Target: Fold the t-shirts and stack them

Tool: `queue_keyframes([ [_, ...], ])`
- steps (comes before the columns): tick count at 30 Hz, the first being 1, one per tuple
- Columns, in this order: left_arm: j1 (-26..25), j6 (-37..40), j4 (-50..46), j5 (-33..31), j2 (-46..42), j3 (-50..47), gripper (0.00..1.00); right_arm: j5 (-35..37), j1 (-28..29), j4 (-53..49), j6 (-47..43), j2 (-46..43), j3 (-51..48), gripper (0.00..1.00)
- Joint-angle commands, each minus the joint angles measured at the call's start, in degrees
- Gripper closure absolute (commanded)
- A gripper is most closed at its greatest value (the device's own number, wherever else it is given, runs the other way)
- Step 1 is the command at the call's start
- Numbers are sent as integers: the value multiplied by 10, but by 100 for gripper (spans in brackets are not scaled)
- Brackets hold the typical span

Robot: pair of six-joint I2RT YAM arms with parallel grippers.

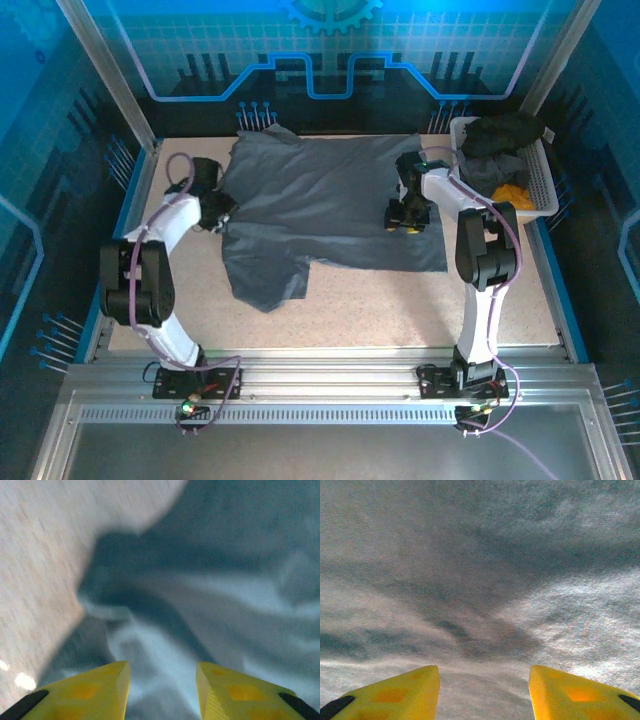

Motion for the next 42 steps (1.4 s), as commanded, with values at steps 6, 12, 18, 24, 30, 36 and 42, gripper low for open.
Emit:
queue_keyframes([
  [6, -32, -68, -10, 37, 2, -78, 66, 7, -13, -8, -10, 18, -13, 49],
  [12, -31, -98, -4, 50, 49, -95, 70, 23, -13, -21, -8, 47, -12, 49],
  [18, -1, -135, 1, 56, 2, -200, 71, 21, -1, -26, -6, 54, -26, 49],
  [24, 23, -123, 4, 59, -54, -255, 70, 6, 27, -26, 25, 34, -61, 49],
  [30, 3, -86, -14, 54, -88, -211, 54, 14, 30, 0, 36, -6, -84, 48],
  [36, -35, -129, -143, -2, -196, -224, 44, 46, 27, -7, 43, -82, -87, 45],
  [42, -83, -209, -221, 56, -308, -319, 47, 20, -20, 18, 115, -214, -225, 43],
])
